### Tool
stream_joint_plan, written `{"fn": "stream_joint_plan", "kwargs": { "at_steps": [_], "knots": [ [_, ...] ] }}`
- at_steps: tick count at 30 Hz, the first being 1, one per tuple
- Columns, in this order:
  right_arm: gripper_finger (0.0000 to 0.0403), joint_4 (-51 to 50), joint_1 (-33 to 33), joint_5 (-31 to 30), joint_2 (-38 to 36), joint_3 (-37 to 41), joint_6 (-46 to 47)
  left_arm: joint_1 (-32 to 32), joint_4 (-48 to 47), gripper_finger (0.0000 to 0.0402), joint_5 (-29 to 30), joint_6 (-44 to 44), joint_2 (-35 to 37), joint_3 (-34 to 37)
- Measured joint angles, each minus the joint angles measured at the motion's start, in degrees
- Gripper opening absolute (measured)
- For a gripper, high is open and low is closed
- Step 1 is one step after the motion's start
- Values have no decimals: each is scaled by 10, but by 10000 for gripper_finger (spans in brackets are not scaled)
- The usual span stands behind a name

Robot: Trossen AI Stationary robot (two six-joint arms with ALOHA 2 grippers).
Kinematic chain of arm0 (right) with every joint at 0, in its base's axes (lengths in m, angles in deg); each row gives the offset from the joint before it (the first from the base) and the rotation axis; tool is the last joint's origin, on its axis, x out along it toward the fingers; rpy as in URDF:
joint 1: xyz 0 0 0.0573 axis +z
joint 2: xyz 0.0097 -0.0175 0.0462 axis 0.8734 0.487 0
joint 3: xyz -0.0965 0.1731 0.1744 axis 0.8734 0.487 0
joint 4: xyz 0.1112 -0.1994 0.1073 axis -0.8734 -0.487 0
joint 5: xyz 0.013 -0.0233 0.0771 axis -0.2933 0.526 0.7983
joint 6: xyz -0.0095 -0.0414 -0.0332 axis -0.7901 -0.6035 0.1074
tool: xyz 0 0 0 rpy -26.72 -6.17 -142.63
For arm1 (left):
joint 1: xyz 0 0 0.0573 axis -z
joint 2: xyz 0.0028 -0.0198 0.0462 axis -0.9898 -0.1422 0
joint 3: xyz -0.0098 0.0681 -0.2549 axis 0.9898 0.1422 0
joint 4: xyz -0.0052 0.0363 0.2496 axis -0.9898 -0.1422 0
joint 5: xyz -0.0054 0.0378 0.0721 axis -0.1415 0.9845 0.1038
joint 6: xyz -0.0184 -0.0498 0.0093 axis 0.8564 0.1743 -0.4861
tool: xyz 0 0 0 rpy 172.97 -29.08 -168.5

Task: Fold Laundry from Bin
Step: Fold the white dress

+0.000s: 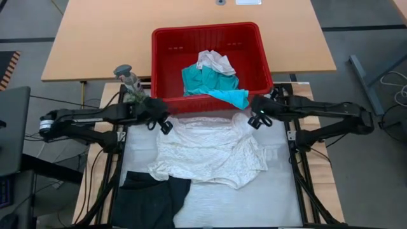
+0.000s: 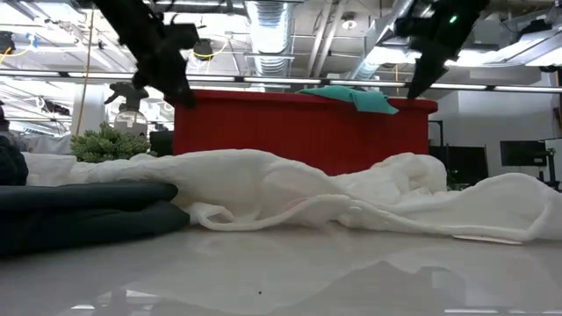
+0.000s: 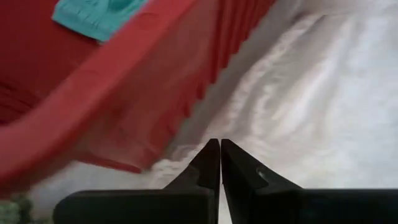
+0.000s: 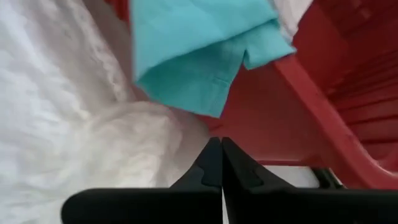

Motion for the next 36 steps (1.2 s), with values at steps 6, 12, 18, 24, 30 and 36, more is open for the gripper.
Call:
{"fn": "stream_joint_plan", "kwargs": {
  "at_steps": [6,12,18,24,30,36],
  "knots": [
    [16,54,-72,7,60,0,-105,-87,52,0,-20,-62,-31,0],
    [16,121,-153,32,100,0,-169,-170,99,0,-48,-100,-48,0],
    [16,156,-217,36,107,0,-212,-221,113,0,-78,-120,-48,0],
    [38,102,-207,37,83,-60,-241,-225,73,0,-182,-128,-35,-57],
    [43,26,-147,44,38,-185,-267,-180,-34,0,-256,-195,-7,-194],
    [65,-96,-32,223,6,-275,-150,-38,-172,25,-347,-222,9,-310]
  ]
}}
